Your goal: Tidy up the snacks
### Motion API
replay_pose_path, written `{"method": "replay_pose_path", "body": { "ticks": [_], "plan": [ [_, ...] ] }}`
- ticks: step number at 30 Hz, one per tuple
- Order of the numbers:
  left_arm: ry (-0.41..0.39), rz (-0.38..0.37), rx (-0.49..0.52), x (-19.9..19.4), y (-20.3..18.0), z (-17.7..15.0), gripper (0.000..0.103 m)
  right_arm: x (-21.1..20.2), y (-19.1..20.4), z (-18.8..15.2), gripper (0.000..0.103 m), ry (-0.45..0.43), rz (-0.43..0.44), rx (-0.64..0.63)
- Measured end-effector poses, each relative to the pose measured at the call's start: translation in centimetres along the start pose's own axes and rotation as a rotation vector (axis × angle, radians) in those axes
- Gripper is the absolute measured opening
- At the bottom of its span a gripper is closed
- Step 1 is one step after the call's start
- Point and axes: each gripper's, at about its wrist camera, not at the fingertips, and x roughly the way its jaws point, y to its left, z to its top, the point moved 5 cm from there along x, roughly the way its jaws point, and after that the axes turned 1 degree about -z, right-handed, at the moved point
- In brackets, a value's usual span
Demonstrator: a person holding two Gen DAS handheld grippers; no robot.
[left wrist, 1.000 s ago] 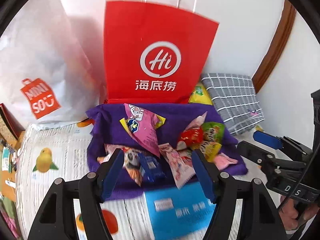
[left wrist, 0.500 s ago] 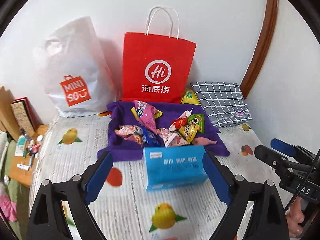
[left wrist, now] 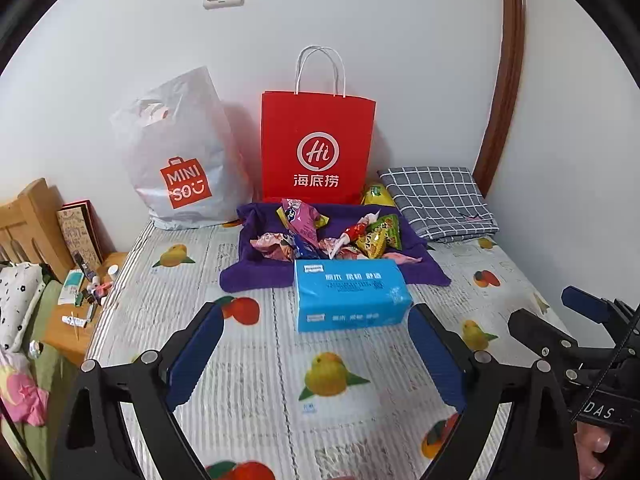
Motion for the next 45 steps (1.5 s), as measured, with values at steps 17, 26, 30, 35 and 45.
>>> {"method": "replay_pose_path", "body": {
  "ticks": [17, 26, 30, 35, 45],
  "plan": [
    [-0.031, 0.034, 0.021, -2.7, -1.5, -2.1, 0.094, -3.0, -0.3, -2.6, 0.097, -0.031, -0.027, 0.000],
    [-0.030, 0.033, 0.030, -2.7, -2.0, -2.2, 0.094, -3.2, -1.1, -2.7, 0.097, -0.040, -0.030, 0.022],
    [-0.030, 0.030, 0.032, -2.7, -2.2, -2.3, 0.094, -3.3, -1.4, -2.7, 0.097, -0.041, -0.031, 0.029],
    [-0.026, 0.027, 0.033, -2.5, -2.4, -2.4, 0.094, -3.4, -1.5, -2.8, 0.097, -0.043, -0.033, 0.029],
    [-0.026, 0.027, 0.033, -2.4, -2.4, -2.4, 0.094, -3.5, -1.5, -2.8, 0.097, -0.042, -0.032, 0.029]
  ]
}}
